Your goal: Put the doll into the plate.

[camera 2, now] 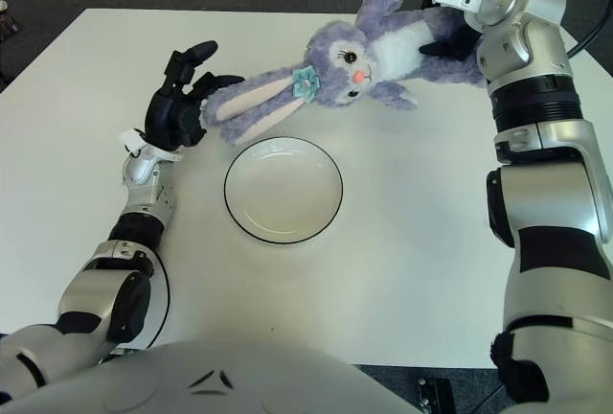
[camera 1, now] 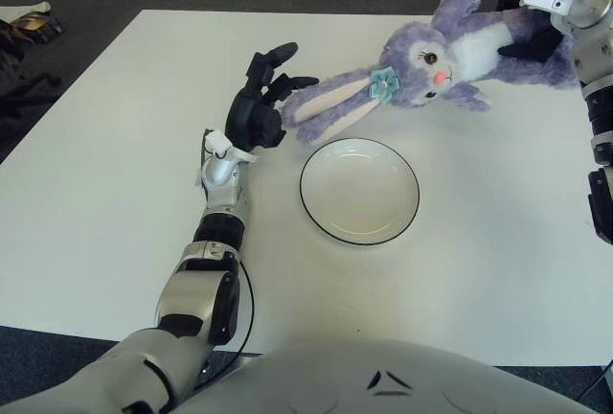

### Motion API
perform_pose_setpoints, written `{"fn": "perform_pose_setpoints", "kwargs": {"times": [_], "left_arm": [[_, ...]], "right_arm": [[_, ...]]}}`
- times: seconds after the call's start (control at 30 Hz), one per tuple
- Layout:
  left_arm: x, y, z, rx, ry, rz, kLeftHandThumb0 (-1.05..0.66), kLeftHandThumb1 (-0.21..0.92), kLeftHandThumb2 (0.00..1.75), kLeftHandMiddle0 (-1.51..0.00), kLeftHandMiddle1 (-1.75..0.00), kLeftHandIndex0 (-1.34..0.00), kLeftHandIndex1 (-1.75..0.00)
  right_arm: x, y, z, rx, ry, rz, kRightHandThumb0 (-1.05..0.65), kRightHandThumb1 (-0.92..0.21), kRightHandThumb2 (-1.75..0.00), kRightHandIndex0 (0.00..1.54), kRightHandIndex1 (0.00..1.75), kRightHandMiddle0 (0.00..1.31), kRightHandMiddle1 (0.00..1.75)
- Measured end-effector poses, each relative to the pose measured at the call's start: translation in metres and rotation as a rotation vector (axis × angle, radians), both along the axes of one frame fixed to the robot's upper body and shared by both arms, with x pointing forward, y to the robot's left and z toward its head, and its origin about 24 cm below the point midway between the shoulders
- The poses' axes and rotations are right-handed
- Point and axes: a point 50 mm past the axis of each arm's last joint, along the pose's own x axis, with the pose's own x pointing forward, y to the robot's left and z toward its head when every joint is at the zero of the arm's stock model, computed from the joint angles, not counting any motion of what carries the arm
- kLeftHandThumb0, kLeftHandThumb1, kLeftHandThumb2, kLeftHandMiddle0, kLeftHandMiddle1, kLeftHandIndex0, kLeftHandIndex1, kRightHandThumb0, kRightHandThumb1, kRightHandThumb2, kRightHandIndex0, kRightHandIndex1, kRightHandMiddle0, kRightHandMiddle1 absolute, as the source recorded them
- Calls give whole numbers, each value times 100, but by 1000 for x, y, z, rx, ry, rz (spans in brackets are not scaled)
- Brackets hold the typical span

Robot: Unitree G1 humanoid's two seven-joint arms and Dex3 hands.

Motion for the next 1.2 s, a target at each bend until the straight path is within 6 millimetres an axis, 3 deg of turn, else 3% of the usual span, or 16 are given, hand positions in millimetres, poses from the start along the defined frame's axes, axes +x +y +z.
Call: {"fn": "perform_pose_setpoints", "kwargs": {"times": [0.17, 0.27, 0.37, 0.47, 0.57, 0.67, 0.93, 1.2], "left_arm": [[1, 1, 0, 7, -21, -15, -101, 92, 94, -70, -116, 0, -112], [1, -2, 1, 36, -55, 9, -95, 89, 53, -42, -90, 0, -101], [3, -5, 3, 75, -75, 33, -89, 79, 48, -35, -78, 0, -94], [7, -7, 2, 99, -63, 46, -67, 44, 78, -31, -66, 0, -86], [11, -7, -1, 123, -34, 78, -47, 22, 102, -29, -62, 0, -85], [13, -6, -4, 142, -14, 116, -33, 10, 115, -27, -60, 0, -84], [19, -4, -9, 132, 53, 164, -9, 5, 128, -15, -50, 0, -66], [26, -6, -10, 122, 110, 169, -13, 10, 124, -15, -44, 0, -62]], "right_arm": [[0, 0, 3, 1, 7, -19, 54, -14, -153, 75, 175, 84, 175], [1, 1, 6, 20, 13, -31, 53, -16, -150, 73, 175, 83, 175], [1, 1, 8, 35, 15, -33, 53, -17, -149, 73, 175, 81, 175], [1, 2, 8, 38, 17, -31, 52, -17, -149, 72, 175, 80, 175], [2, 5, 7, 46, 23, -19, 52, -18, -148, 72, 175, 80, 175], [2, 7, 6, 54, 30, -5, 52, -18, -148, 72, 175, 79, 175], [2, 4, 8, 101, 24, -3, 53, -17, -149, 72, 175, 81, 175], [1, 4, 9, 181, 35, 11, 52, -19, -146, 71, 175, 80, 175]]}}
